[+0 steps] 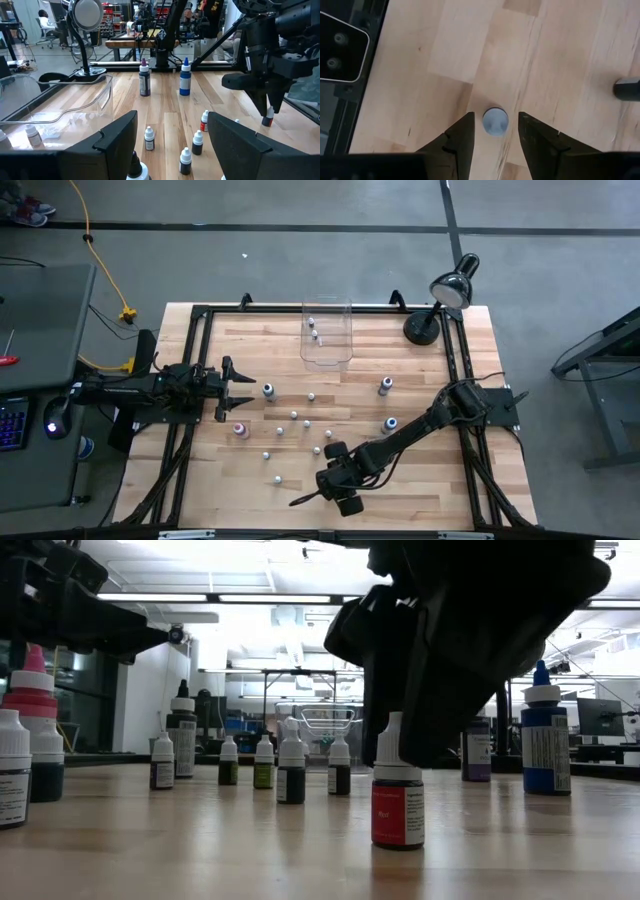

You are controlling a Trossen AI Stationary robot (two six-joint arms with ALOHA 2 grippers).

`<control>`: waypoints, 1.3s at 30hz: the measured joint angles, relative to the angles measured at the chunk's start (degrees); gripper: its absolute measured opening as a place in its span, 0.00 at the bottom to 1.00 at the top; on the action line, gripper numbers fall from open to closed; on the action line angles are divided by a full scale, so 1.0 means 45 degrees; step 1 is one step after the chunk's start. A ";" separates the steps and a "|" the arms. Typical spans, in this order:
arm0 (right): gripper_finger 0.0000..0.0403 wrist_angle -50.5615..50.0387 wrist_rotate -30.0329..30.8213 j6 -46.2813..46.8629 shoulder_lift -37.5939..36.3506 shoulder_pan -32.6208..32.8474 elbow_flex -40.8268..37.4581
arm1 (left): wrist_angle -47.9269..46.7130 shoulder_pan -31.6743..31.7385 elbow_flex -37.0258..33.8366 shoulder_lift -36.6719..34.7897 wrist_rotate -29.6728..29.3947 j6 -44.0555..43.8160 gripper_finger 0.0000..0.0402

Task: Pick & Place food coloring
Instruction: Put the small food coloring bottle into the transparent bin

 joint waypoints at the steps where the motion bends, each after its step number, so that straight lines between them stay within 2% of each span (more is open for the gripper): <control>1: 0.34 -0.0004 0.0000 0.0000 0.0000 0.0000 -0.0005 | 0.0000 0.0000 0.0004 -0.0001 0.0000 0.0003 0.59; 22: 0.13 0.0059 -0.0005 0.0238 -0.0018 0.0000 0.0000 | 0.0000 0.0000 0.0004 -0.0001 0.0000 0.0002 0.59; 39: 0.12 0.0338 -0.0109 0.0819 -0.0585 0.0005 -0.0003 | 0.0003 0.0000 0.0002 0.0000 0.0000 0.0003 0.59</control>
